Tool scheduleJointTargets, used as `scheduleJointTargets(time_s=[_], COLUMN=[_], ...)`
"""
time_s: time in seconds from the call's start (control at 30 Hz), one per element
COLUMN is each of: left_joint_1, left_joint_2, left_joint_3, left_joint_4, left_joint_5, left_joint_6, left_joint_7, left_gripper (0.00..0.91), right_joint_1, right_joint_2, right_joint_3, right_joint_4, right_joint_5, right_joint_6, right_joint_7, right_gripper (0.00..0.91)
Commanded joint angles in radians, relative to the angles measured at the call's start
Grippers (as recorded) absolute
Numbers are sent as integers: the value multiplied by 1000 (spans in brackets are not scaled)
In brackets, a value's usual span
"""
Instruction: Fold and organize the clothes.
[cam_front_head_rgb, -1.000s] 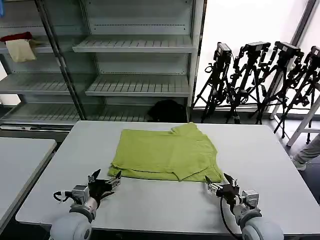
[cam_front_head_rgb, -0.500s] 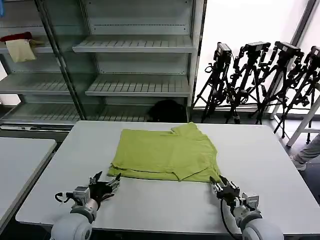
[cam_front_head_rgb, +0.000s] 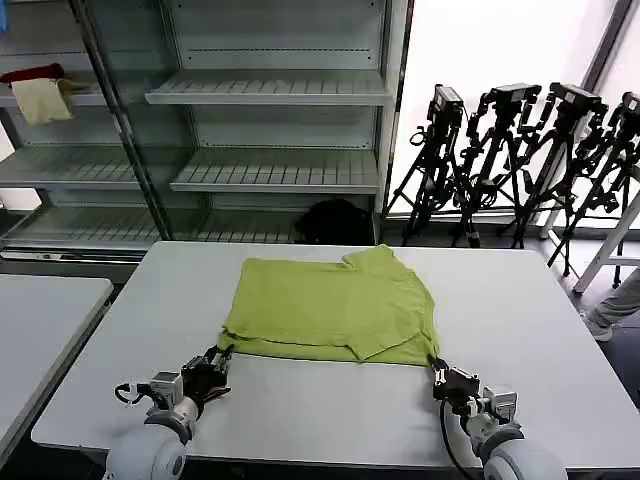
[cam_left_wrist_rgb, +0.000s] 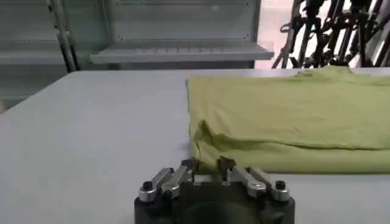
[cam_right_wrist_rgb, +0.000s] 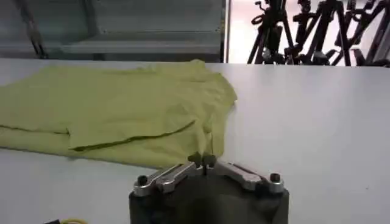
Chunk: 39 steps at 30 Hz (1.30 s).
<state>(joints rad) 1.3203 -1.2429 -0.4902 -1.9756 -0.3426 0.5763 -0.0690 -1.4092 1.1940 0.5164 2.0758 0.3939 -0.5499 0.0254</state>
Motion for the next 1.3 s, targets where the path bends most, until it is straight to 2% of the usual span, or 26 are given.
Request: scheduleJointTargets(time_s=[0.03,0.47,0.57,0.73,0.83,1.13,1.3], left_joint_1=[0,18,83,253,338,503,515], left_joint_2=[1,9,39,140,174,150,147], left_joint_3=[-1,-10,-39,-124,-187,-194,-187], left_joint_4=[7,-22,-87,-245,-304,-354,-320], left_joint_5=[0,24,36,-32,-82,-119,-128], left_joint_6=[0,-27,-26,0,0,-28,-46], left_joint_7=[0,8,32,43,36,-34,-81], left_gripper=[0,0,0,0,0,0,0], right_joint_1=[-1,-10,-40,-135,-191,-342,-398], right_joint_2=[1,-2,-7,-38,-49,-41,-35], right_joint_3=[0,5,9,23,26,-21,-52], right_joint_4=[-3,23,58,155,212,325,364], right_joint_5=[-3,22,54,94,100,87,68], right_joint_6=[1,-10,-28,-30,-30,-30,-30], right_joint_7=[1,4,15,28,40,103,135], right_gripper=[0,0,0,0,0,0,0])
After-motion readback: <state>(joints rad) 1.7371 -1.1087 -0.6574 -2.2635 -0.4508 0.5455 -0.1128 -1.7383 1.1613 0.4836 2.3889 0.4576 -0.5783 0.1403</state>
